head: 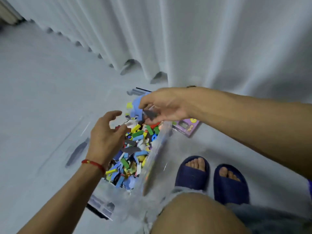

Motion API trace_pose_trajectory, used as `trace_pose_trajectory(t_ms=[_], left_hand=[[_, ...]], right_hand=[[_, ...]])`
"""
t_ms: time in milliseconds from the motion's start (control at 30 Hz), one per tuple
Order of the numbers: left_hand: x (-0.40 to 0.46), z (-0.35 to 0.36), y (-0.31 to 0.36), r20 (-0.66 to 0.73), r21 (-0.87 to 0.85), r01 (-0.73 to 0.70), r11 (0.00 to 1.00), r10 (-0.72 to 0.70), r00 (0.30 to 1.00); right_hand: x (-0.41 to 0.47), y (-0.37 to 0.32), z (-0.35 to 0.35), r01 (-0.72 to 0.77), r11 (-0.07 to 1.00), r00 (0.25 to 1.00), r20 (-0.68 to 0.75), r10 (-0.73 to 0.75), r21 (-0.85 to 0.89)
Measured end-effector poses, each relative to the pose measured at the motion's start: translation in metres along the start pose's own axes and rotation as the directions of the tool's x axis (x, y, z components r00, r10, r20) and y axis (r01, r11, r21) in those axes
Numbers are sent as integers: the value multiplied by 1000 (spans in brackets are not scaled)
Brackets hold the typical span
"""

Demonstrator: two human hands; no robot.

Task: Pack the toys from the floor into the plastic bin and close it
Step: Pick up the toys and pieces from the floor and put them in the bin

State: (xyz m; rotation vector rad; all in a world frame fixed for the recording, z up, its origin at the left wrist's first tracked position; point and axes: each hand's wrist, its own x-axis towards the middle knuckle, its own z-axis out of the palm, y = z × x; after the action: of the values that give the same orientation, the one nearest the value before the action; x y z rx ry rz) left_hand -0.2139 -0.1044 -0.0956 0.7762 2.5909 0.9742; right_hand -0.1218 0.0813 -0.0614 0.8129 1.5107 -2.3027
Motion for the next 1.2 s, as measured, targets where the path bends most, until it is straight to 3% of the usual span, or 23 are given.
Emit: trace_pose_trajectory(t_ms=[67, 167, 233, 300, 333, 367, 400, 600, 700, 767, 867, 1033, 1200], left_hand=[[-8, -10, 0, 5, 72, -21, 997, 21, 1000], [-21, 3, 15, 52, 64, -150, 987, 147, 988], [-21, 32, 25, 179, 54, -260, 964, 247, 952], [-9, 70, 32, 293, 122, -365, 923, 318, 902], [1, 90, 33, 326, 192, -405, 894, 331, 886], [10, 108, 33, 353, 268, -427, 864, 324, 878], [19, 123, 32, 372, 334, -426, 841, 298, 879], [40, 162, 2, 318, 404, -424, 810, 310, 896], [35, 160, 5, 279, 392, -424, 816, 334, 900], [37, 161, 4, 262, 395, -440, 806, 360, 895], [36, 163, 4, 254, 394, -457, 797, 384, 888], [39, 164, 5, 241, 421, -450, 787, 382, 892], [39, 161, 3, 242, 427, -453, 783, 384, 891]], right_hand=[[-1, -4, 7, -48, 999, 999, -18, 47, -10], [-15, -8, -6, -40, 993, 986, -166, 21, -113], [-22, -4, -31, -56, 899, 938, -331, -101, -434], [-23, 9, -67, -272, 467, 867, -426, -261, -841], [-22, 21, -82, -367, 245, 858, -428, -285, -898], [-21, 37, -94, -419, 103, 865, -431, -257, -902], [-15, 58, -107, -446, 45, 872, -446, -200, -894], [61, 174, -133, -511, 403, 819, -572, -39, -759], [99, 200, -120, -544, 563, 756, -654, 8, -622], [115, 210, -114, -586, 562, 713, -700, 16, -584], [118, 215, -117, -585, 537, 670, -735, -102, -608], [91, 208, -114, -515, 593, 675, -719, -165, -619], [36, 171, -116, -443, 671, 599, -753, -272, -595]])
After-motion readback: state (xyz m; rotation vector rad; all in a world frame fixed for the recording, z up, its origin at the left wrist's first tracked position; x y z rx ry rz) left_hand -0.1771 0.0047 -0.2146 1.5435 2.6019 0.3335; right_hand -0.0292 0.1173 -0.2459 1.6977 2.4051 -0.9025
